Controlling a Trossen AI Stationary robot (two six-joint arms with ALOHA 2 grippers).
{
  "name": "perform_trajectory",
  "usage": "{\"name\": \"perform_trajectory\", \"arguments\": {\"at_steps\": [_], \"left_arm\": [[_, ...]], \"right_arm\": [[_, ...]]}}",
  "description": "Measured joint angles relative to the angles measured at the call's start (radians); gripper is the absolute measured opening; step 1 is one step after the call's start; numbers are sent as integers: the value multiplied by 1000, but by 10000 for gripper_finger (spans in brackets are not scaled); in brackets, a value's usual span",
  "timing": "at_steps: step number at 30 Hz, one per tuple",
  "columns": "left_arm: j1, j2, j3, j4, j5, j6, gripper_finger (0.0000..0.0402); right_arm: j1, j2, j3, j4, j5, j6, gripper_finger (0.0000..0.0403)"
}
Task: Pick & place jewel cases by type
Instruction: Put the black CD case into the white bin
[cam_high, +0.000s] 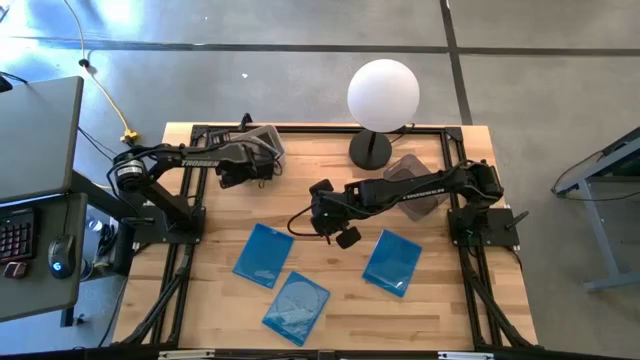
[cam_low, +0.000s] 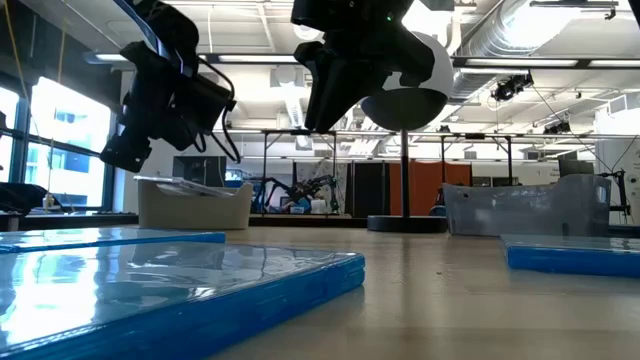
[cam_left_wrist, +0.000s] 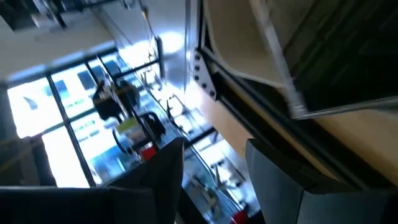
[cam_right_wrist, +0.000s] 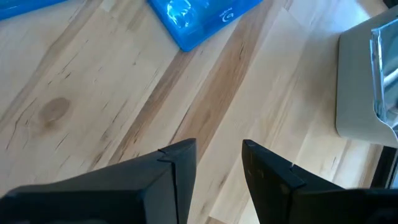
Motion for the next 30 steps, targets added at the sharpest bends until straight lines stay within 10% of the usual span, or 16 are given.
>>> {"name": "perform_trajectory", "arguments": {"at_steps": [7,17,24,30], "left_arm": [[60,0,1,-2,47,-29,168],[-126,-13,221,-182,197,-255,168],[-323,-51,272,68,404,-249,168],[-454,-49,133,220,341,-195,168]], "right_arm": [[0,0,0,0,0,-6,123],[-1,0,0,0,3,-7,123],[-1,0,0,0,2,0,123],[0,0,0,-21,-3,0,123]]}}
